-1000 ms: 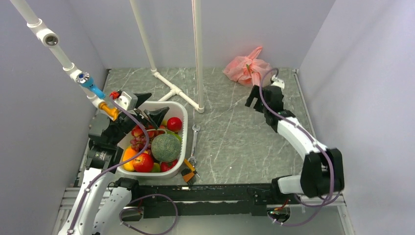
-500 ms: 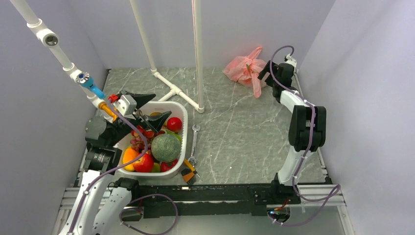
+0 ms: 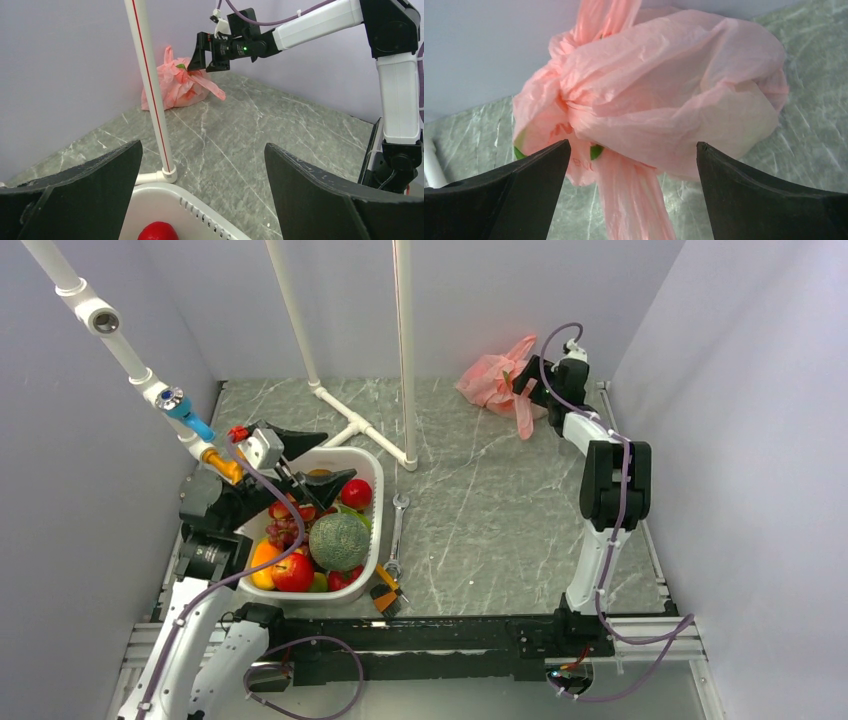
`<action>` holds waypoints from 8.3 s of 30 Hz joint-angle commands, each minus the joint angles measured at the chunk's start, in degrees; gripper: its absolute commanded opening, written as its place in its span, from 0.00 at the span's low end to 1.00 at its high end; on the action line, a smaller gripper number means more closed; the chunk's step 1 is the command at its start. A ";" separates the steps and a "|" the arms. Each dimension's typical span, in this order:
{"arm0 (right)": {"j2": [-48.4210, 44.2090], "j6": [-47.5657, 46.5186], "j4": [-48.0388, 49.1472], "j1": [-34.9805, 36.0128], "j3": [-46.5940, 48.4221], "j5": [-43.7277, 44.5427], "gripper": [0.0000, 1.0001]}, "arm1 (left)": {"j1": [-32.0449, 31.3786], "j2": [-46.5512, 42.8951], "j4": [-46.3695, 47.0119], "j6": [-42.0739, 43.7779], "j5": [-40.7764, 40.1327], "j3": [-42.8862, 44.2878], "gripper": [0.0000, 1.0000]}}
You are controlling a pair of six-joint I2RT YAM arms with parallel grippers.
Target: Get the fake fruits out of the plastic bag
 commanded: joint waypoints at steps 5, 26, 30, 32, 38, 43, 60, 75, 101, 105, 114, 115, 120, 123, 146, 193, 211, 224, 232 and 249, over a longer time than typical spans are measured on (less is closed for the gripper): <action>9.46 -5.66 -10.55 0.46 18.37 -0.81 0.99 | -0.26 1.26 6.94 -3.13 4.32 0.95 0.99; -14.91 6.46 -1.40 8.71 -20.39 -3.27 0.00 | -9.26 5.78 3.09 1.29 2.47 1.78 0.99; -22.87 5.13 -2.45 12.38 -31.55 -1.13 0.00 | -11.20 5.99 -0.86 4.66 -0.93 2.99 0.99; -28.04 4.50 -3.87 13.64 -36.42 -0.91 0.00 | -11.59 6.05 -2.89 6.32 -3.26 3.61 0.99; -44.37 5.19 -7.60 20.31 -49.10 -0.63 0.00 | -13.44 9.37 -6.11 8.07 -6.93 4.81 0.99; -58.18 8.65 -12.31 25.88 -56.96 -3.35 0.00 | -23.62 14.79 -12.69 12.83 -12.65 7.58 0.94; -87.99 15.04 -33.56 30.76 -66.14 -6.56 0.00 | -45.29 41.04 -22.83 15.11 -31.59 22.74 0.99; -88.90 14.59 -37.61 30.83 -61.86 -7.01 0.02 | -44.88 46.49 -20.78 16.07 -24.50 23.20 0.81; -88.26 12.85 -41.06 30.74 -54.64 -1.60 0.76 | -45.90 52.72 -23.63 14.27 -22.33 28.22 0.00; -86.95 11.42 -42.75 30.82 -49.67 2.13 0.89 | -45.90 52.06 -23.64 14.26 -23.19 28.10 0.00; -79.52 10.57 -39.40 30.81 -46.32 -0.82 0.84 | -45.90 50.44 -23.55 14.26 -24.37 27.89 0.00; -79.20 10.71 -38.71 30.71 -46.84 -1.35 0.81 | -45.90 50.52 -23.71 14.31 -24.42 28.01 0.00; -79.38 11.86 -38.12 30.73 -49.10 0.68 0.62 | -45.95 49.76 -23.51 14.59 -25.43 27.56 0.00; -80.33 11.85 -38.29 30.74 -49.59 1.81 0.48 | -45.90 49.49 -23.51 14.49 -25.93 27.69 0.00; -97.26 23.08 -53.00 30.72 -50.93 27.99 0.00 | -46.22 40.04 -13.83 12.18 -49.49 18.40 0.00; -88.01 14.13 -46.22 37.90 -47.59 25.64 0.13 | -49.51 40.20 -13.59 14.76 -55.31 18.38 0.00; -89.16 5.68 -42.30 37.95 -47.34 14.52 0.00 | -49.78 40.49 -15.42 16.32 -42.45 19.92 0.56; -79.70 0.40 -42.45 37.94 -41.94 4.82 0.00 | -43.74 49.90 -23.19 15.52 -31.56 27.96 0.89; -80.58 7.52 -41.29 37.95 -43.68 11.01 0.00 | -42.77 49.71 -23.45 15.66 -35.63 27.89 0.39; -86.63 15.54 -45.68 37.93 -45.82 23.81 0.00 | -41.48 43.05 -18.55 10.89 -54.35 23.25 0.00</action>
